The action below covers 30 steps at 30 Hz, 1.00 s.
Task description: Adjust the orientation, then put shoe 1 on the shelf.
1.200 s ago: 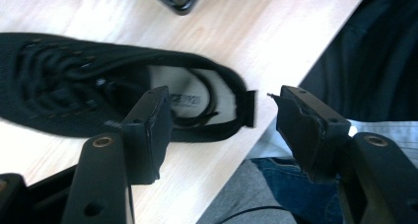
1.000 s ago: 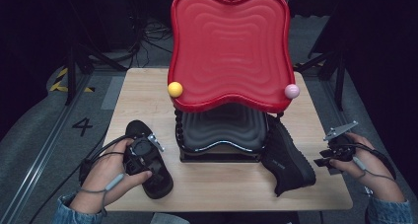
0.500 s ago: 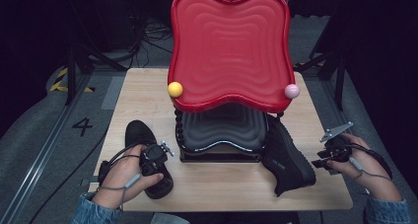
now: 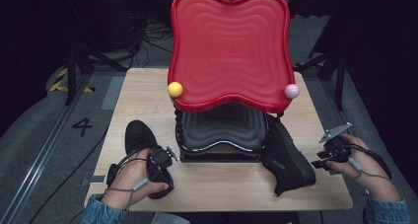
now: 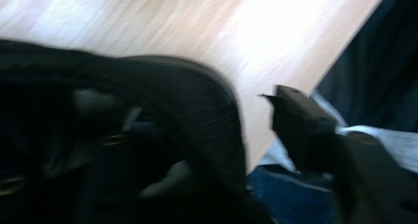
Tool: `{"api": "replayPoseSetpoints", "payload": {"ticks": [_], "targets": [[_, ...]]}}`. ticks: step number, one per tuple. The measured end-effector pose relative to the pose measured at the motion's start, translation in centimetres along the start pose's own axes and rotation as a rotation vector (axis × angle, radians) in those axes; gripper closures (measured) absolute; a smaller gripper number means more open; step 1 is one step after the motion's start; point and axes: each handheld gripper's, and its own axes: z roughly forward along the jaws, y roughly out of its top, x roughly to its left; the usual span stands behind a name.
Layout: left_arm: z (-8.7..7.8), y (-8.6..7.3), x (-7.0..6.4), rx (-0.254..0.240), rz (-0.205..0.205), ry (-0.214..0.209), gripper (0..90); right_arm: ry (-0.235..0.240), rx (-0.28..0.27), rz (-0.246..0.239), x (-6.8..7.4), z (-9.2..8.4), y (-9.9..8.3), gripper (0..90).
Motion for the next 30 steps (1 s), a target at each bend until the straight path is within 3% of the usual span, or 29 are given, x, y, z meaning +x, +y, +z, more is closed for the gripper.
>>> {"api": "replayPoseSetpoints", "payload": {"ticks": [1,3,4,5,8,13,17,22,30], "targets": [[0.0,-0.1,0.1,0.004,-0.005,0.005,54.5,0.0,0.001,-0.001,0.0,0.0,0.0,54.7],[-0.1,-0.2,0.6,-0.022,-0.043,-0.032,63.8,-0.003,0.001,-0.002,0.1,0.0,0.0,54.7],[-0.2,-0.4,0.9,-0.027,-0.076,-0.087,68.2,-0.002,0.001,-0.001,0.1,0.1,0.0,54.6],[-0.3,-0.5,1.0,-0.05,-0.084,-0.101,73.9,-0.002,0.0,0.001,0.1,0.1,0.0,54.3],[-0.4,-0.7,1.1,-0.066,-0.102,-0.12,78.3,0.002,-0.011,0.005,0.0,0.0,0.1,53.9],[-0.5,-0.5,0.9,-0.053,-0.092,-0.105,85.8,0.0,-0.009,0.001,0.0,0.1,0.2,53.9],[-0.9,-0.4,0.6,-0.008,-0.056,-0.058,86.0,0.001,-0.013,0.0,0.1,0.2,0.4,53.5],[-1.4,-0.7,0.7,-0.012,-0.052,-0.073,86.1,-0.003,-0.032,-0.001,0.1,0.2,0.7,53.8],[-4.1,-0.9,0.2,-0.011,-0.025,-0.075,85.8,-0.004,-0.04,-0.003,0.1,0.1,0.7,54.6]]}}
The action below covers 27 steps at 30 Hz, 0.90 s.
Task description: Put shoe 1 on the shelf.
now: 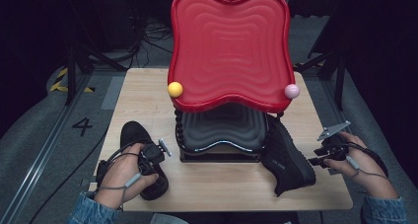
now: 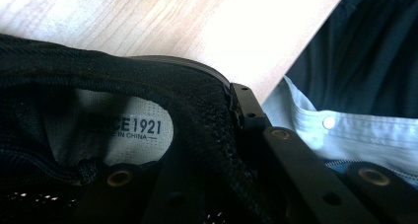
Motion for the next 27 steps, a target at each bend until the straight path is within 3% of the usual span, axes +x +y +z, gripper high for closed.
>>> {"api": "replayPoseSetpoints", "payload": {"ticks": [7,16,23,25,27], "targets": [[-2.7,0.3,-0.7,0.002,0.017,-0.001,85.3,-0.002,-0.036,0.0,0.2,-0.4,0.2,58.9],[-6.3,0.6,-1.4,-0.017,0.098,-0.047,84.2,0.013,-0.084,0.038,0.2,-1.2,-0.2,63.7],[-8.0,1.2,-2.2,-0.004,0.11,-0.003,84.3,0.006,-0.103,0.04,0.2,-1.5,-0.6,64.0],[-9.1,1.4,-2.6,-0.004,0.113,0.032,84.6,0.007,-0.104,0.042,0.3,-1.5,-0.7,63.9],[-9.4,1.4,-2.7,-0.01,0.118,0.027,86.1,0.009,-0.102,0.042,0.3,-1.5,-0.7,63.8]]}}
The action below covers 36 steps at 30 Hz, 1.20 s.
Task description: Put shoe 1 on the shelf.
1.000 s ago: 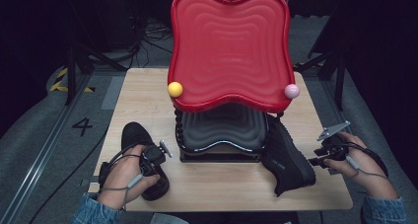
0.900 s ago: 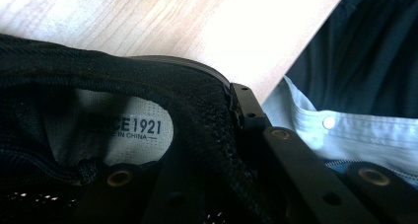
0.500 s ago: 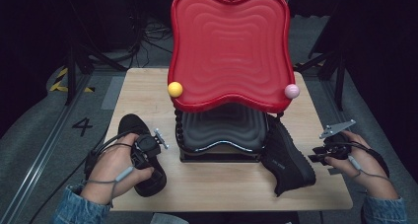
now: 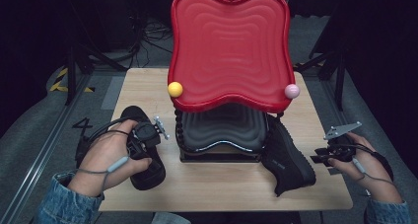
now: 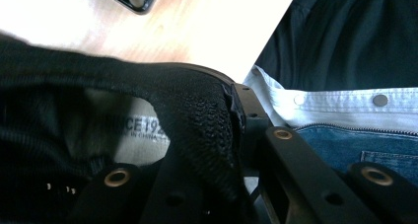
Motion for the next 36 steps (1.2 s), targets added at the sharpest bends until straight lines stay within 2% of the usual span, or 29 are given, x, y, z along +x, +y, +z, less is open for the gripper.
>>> {"api": "replayPoseSetpoints", "payload": {"ticks": [3,4,6,14,17,19,22,23,24,29,36], "targets": [[-0.9,0.1,-0.4,-0.006,0.008,0.008,86.5,0.003,0.001,-0.001,0.0,0.0,-0.1,63.8],[-1.6,0.2,-0.6,-0.017,0.016,0.024,86.5,0.003,0.0,0.0,-0.1,0.0,-0.1,63.7],[-1.9,0.3,-0.8,-0.017,0.015,0.027,86.5,0.002,-0.002,0.0,-0.1,-0.1,-0.1,63.7],[-5.3,0.5,-1.7,-0.036,0.017,0.095,86.4,0.005,-0.002,-0.01,0.0,0.1,0.0,63.4],[-6.2,0.6,-1.9,-0.041,0.021,0.105,86.4,0.008,0.0,-0.015,0.1,0.1,0.1,63.2],[-7.6,0.5,-2.3,-0.065,0.033,0.115,86.4,0.009,-0.001,-0.016,0.1,0.2,0.1,63.1],[-8.5,0.5,-2.6,-0.075,0.039,0.132,86.4,0.009,-0.001,-0.017,0.1,0.2,0.1,62.7],[-9.1,0.7,-2.9,-0.069,0.048,0.154,86.4,0.008,0.001,-0.016,0.0,0.3,0.1,62.4],[-9.1,0.7,-2.9,-0.069,0.048,0.154,86.4,0.008,0.001,-0.016,0.0,0.3,0.1,62.4],[-10.9,1.4,-3.8,-0.039,0.056,0.213,86.4,0.012,0.009,-0.023,0.1,0.6,0.3,62.2],[-13.3,1.8,-4.7,-0.041,0.083,0.27,86.4,0.014,0.016,-0.023,0.2,0.7,0.1,62.2]]}}
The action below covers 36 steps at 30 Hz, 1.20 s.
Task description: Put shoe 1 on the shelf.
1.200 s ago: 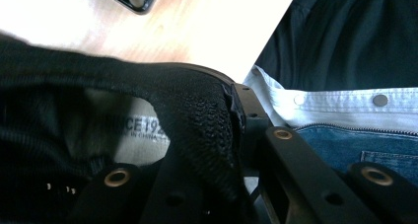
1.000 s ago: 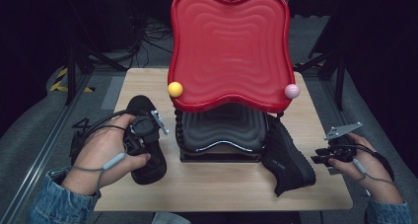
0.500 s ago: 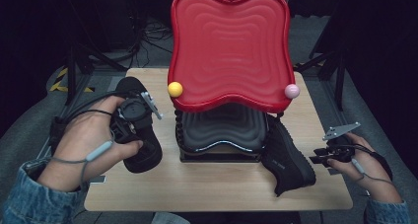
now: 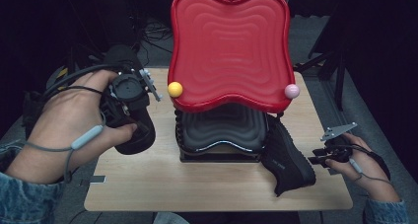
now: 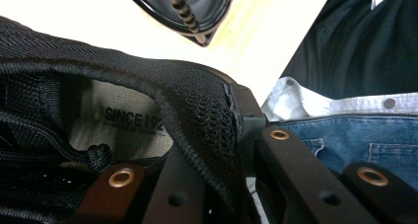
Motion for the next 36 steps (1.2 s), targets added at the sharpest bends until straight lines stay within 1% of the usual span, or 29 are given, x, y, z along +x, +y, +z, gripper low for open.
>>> {"api": "replayPoseSetpoints", "payload": {"ticks": [2,3,4,5,6,7,10,11,12,13,14,16,17,20,21,23,26,32,33,36], "targets": [[-0.7,0.1,-0.1,-0.014,0.001,0.012,86.3,0.0,0.0,0.001,0.0,0.0,-0.1,62.2],[-0.7,0.1,-0.1,-0.014,0.001,0.012,86.3,0.0,0.0,0.001,0.0,0.0,-0.1,62.2],[-1.0,0.3,-0.1,-0.024,0.005,0.024,86.3,-0.002,0.001,0.004,0.1,0.0,-0.2,62.2],[-1.5,0.5,-0.2,-0.038,0.019,0.042,86.4,-0.002,0.008,-0.001,0.1,0.0,-0.2,62.2],[-1.5,0.5,-0.2,-0.038,0.019,0.042,86.4,-0.002,0.008,-0.001,0.1,0.0,-0.2,62.2],[-1.9,0.7,-0.3,-0.04,0.018,0.053,86.4,-0.001,0.008,-0.002,0.2,0.0,-0.2,62.2],[-2.8,1.1,-0.4,-0.048,0.027,0.066,86.4,-0.005,0.014,-0.01,0.3,0.1,-0.1,62.2],[-3.1,1.2,-0.4,-0.052,0.027,0.06,86.4,-0.004,0.014,-0.012,0.3,0.2,-0.1,62.1],[-3.3,1.4,-0.4,-0.044,0.029,0.065,86.4,-0.002,0.014,-0.015,0.4,0.2,-0.1,62.1],[-3.6,1.6,-0.4,-0.047,0.041,0.061,86.3,0.0,0.014,-0.014,0.4,0.2,-0.1,62.1],[-3.8,1.8,-0.5,-0.041,0.039,0.061,86.3,-0.001,0.013,-0.011,0.4,0.1,-0.1,62.1],[-4.3,2.2,-0.7,-0.046,0.058,0.065,86.2,0.002,0.012,-0.01,0.3,0.1,-0.2,62.0],[-4.5,2.4,-0.9,-0.043,0.056,0.068,86.3,0.003,0.014,-0.006,0.2,0.1,-0.3,62.0],[-5.4,2.8,-1.2,-0.063,0.067,0.077,86.3,0.003,0.013,-0.003,0.1,0.1,-0.4,62.0],[-5.4,2.8,-1.2,-0.063,0.067,0.077,86.3,0.003,0.013,-0.003,0.1,0.1,-0.4,62.0],[-6.0,3.0,-1.3,-0.072,0.064,0.081,86.3,0.005,0.011,-0.004,0.1,0.1,-0.5,62.0],[-6.5,3.7,-1.3,-0.064,0.074,0.083,86.3,0.01,0.012,-0.007,0.1,0.2,-0.4,62.0],[-7.4,5.3,-1.4,-0.079,0.108,0.087,86.3,0.02,0.014,-0.014,0.0,0.4,-0.3,62.3],[-7.5,5.6,-1.5,-0.092,0.119,0.092,86.2,0.022,0.014,-0.013,0.0,0.4,-0.2,62.3],[-7.7,6.4,-1.7,-0.1,0.141,0.102,86.2,0.021,-0.003,-0.022,0.0,0.2,-0.3,62.2]]}}
